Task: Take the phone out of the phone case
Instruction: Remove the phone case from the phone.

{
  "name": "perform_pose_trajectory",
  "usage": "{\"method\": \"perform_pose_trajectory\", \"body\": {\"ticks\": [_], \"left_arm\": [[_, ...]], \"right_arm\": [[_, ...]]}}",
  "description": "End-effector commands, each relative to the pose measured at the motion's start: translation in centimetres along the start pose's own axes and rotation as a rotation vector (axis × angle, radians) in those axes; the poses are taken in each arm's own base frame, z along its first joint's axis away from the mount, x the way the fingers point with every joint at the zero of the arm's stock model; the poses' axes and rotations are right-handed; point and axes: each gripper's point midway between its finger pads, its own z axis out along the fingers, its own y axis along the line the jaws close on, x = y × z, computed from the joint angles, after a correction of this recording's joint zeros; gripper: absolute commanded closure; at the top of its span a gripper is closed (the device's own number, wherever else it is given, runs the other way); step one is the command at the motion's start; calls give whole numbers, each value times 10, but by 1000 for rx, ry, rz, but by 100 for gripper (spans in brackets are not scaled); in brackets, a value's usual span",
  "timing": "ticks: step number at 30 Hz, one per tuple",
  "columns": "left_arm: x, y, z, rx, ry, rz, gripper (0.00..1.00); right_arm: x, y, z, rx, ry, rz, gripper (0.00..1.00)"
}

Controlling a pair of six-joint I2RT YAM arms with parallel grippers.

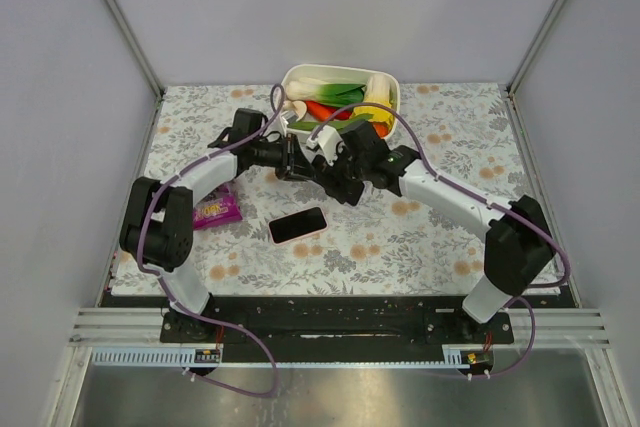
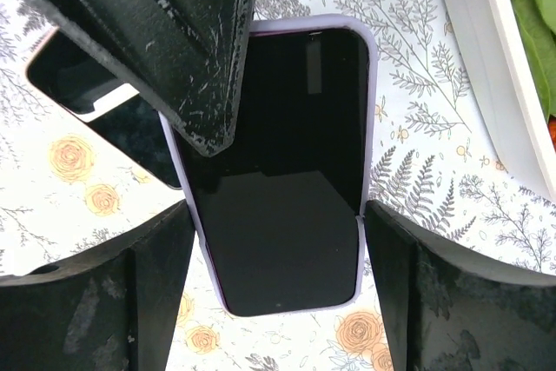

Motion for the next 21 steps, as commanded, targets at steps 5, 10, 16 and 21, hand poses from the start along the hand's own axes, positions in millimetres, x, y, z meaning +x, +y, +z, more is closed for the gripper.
{"method": "perform_pose_trajectory", "body": {"ticks": [5, 10, 16, 21], "left_arm": [[-42, -18, -51, 2, -130, 277, 100], [-37, -24, -58, -19, -117, 345, 100], [-15, -45, -78, -33, -40, 530, 100], [2, -70, -101, -83, -53, 727, 100]], "right_arm": [[-29, 24, -43, -89, -131, 32, 1], [-31, 31, -56, -119, -142, 44, 1], [-35, 31, -79, -101, -169, 39, 1], [-34, 35, -102, -106, -226, 0, 5]]}}
